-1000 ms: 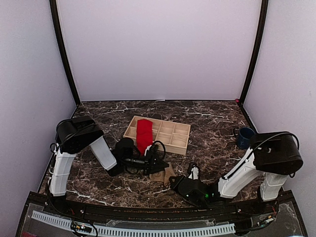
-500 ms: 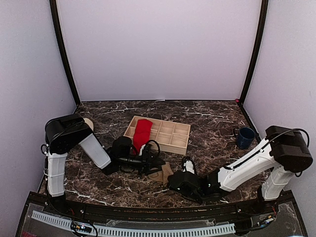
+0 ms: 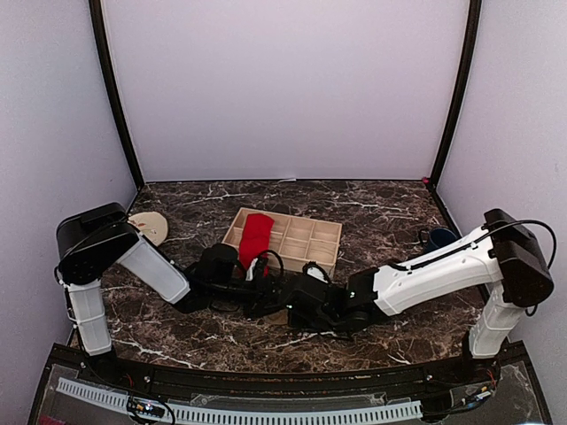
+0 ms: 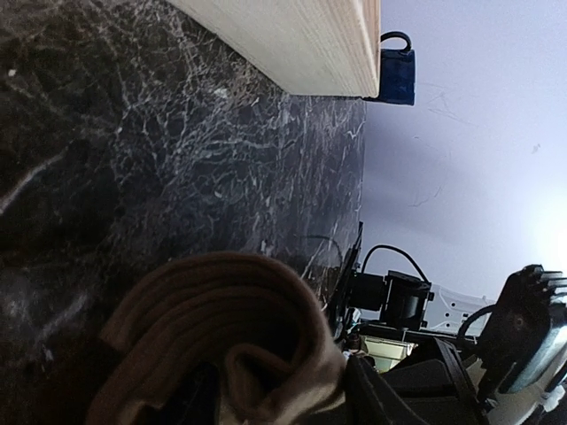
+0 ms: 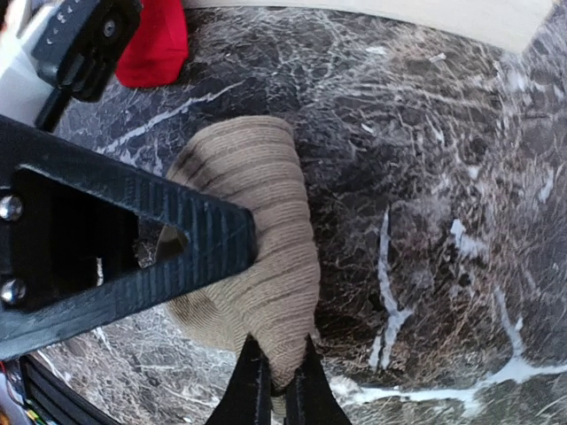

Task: Roll the socks
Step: Roll the sock at the center of the board.

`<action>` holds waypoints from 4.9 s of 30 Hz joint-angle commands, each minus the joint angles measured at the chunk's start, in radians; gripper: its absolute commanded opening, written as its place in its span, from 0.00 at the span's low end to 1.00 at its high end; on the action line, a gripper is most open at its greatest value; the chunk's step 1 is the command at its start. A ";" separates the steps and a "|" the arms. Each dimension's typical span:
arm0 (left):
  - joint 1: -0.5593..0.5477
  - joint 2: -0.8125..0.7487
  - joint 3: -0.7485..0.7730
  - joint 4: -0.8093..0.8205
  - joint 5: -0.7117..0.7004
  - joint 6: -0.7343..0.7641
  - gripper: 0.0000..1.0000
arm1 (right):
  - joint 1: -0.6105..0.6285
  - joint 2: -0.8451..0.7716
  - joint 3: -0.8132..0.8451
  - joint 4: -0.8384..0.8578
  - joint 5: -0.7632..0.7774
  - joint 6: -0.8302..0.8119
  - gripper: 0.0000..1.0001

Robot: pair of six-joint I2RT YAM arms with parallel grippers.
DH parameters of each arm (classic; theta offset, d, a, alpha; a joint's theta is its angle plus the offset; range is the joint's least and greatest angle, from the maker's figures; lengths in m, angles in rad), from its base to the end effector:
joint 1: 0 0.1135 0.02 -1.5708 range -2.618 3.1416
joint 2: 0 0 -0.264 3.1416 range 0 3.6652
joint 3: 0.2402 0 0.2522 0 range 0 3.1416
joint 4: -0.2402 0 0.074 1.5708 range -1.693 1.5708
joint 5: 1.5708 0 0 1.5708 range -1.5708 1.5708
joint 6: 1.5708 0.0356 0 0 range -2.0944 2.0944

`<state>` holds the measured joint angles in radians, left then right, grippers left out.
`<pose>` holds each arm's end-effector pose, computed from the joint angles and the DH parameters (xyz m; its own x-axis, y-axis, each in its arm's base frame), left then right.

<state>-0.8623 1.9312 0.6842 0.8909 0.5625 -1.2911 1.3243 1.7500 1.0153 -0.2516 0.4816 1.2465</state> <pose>0.2104 -0.2747 0.1111 -0.9926 -0.0912 -0.0800 0.0491 0.3016 -0.9522 0.1007 0.3328 0.1656 -0.8204 0.1822 -0.5420 -0.0611 0.9145 0.3999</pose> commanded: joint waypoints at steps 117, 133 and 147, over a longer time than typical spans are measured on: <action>0.006 -0.120 0.163 -0.488 0.093 -0.039 0.56 | 0.148 0.239 0.342 -0.418 0.305 -0.352 0.00; 0.005 -0.057 0.202 -0.492 0.113 -0.003 0.00 | 0.146 0.258 0.363 -0.427 0.308 -0.348 0.00; 0.011 -0.022 0.185 -0.442 0.066 0.058 0.00 | 0.145 0.150 0.267 -0.400 0.229 -0.218 0.44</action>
<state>-0.8520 1.8893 0.8688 0.3973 0.6415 -1.2663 1.4761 1.9774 1.3319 -0.6941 0.7448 0.9771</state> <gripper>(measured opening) 0.043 0.406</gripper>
